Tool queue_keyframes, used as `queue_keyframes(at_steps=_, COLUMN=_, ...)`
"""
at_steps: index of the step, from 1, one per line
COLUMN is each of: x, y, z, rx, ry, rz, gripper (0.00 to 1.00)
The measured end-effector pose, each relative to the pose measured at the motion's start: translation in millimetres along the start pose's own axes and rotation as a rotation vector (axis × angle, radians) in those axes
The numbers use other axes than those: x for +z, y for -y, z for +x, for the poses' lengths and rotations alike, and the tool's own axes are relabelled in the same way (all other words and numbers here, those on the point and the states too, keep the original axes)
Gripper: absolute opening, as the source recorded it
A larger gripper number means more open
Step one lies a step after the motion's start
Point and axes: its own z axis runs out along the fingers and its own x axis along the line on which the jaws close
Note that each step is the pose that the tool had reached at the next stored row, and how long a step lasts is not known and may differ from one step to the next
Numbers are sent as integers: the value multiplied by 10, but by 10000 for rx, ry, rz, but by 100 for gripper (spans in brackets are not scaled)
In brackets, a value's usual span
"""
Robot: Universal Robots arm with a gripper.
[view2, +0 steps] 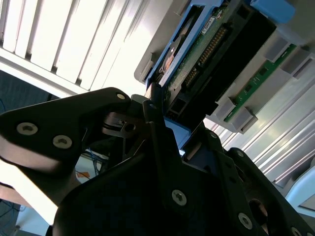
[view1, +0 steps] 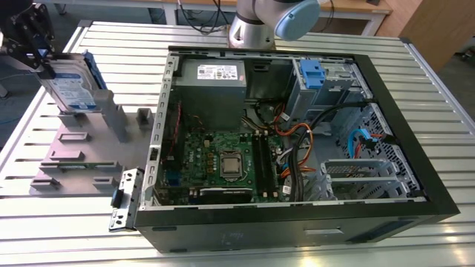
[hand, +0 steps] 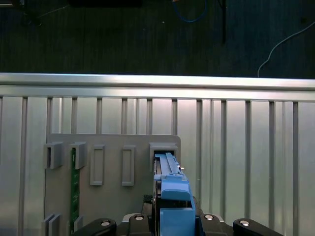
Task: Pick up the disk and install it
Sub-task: 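Pick up the disk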
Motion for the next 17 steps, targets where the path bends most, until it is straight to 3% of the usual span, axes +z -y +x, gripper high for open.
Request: queue_keyframes(at_steps=17, x=-35, y=0, z=-1, rx=0, ry=0, rz=1, gripper=37)
